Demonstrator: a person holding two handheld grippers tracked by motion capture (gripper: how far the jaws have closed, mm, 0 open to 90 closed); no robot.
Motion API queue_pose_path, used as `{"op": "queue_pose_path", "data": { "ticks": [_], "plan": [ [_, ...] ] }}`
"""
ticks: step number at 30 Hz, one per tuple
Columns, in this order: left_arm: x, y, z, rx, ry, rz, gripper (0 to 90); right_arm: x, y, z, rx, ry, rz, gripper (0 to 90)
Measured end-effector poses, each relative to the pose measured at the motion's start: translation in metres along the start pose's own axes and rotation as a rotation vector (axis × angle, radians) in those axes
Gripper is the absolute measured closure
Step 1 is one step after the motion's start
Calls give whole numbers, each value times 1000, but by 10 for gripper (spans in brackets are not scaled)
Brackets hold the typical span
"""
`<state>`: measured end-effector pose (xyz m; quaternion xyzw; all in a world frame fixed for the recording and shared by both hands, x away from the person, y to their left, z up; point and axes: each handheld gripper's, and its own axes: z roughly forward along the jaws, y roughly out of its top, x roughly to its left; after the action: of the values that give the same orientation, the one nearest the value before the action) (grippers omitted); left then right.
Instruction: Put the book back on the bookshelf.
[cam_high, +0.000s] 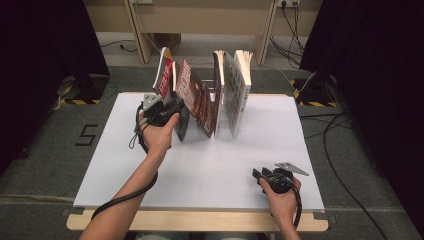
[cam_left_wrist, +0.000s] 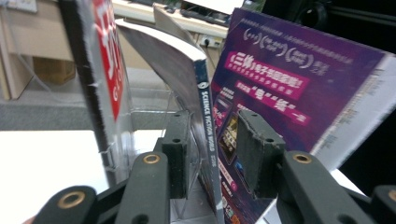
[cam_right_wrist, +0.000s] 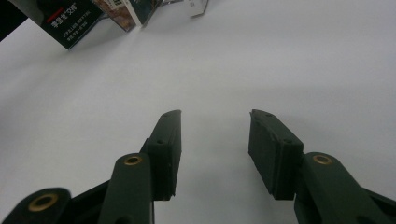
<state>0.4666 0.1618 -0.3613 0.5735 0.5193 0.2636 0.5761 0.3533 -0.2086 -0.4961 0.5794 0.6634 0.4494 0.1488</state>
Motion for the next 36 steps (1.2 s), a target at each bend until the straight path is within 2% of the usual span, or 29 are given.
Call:
{"op": "queue_pose_path", "data": {
  "ticks": [1,4,8,15,20,21,22,25,29,32,33,34,36],
  "plan": [
    [-1,1,6,7,17,-15,654,0,0,0,0,1,3,550],
    [-1,3,13,12,32,-40,693,-1,0,-1,-3,2,-2,550],
    [-1,5,18,7,43,-26,797,-2,1,-1,-4,-3,-4,550],
    [-1,7,20,11,40,-26,821,-2,1,-1,-5,0,1,551],
    [-8,8,21,5,22,28,829,-2,1,-1,-3,-2,-6,550],
    [-8,8,21,5,22,28,830,-2,1,-1,-1,0,2,550],
    [-15,8,23,3,13,58,831,-2,0,-1,-2,0,3,551],
    [-25,9,26,0,1,102,835,-2,1,-2,-3,0,1,550],
    [-34,10,29,2,-3,131,837,-3,1,-2,-4,1,3,550],
    [-42,11,32,1,-10,172,839,-3,1,-3,-4,-1,4,550],
    [-42,11,32,1,-10,172,840,-3,1,-3,-4,0,7,550],
    [-44,13,32,-4,-6,200,840,-3,1,-3,-5,0,7,550],
    [-44,15,32,-11,5,224,841,-4,1,-3,-7,-1,-1,550]
  ]
}}
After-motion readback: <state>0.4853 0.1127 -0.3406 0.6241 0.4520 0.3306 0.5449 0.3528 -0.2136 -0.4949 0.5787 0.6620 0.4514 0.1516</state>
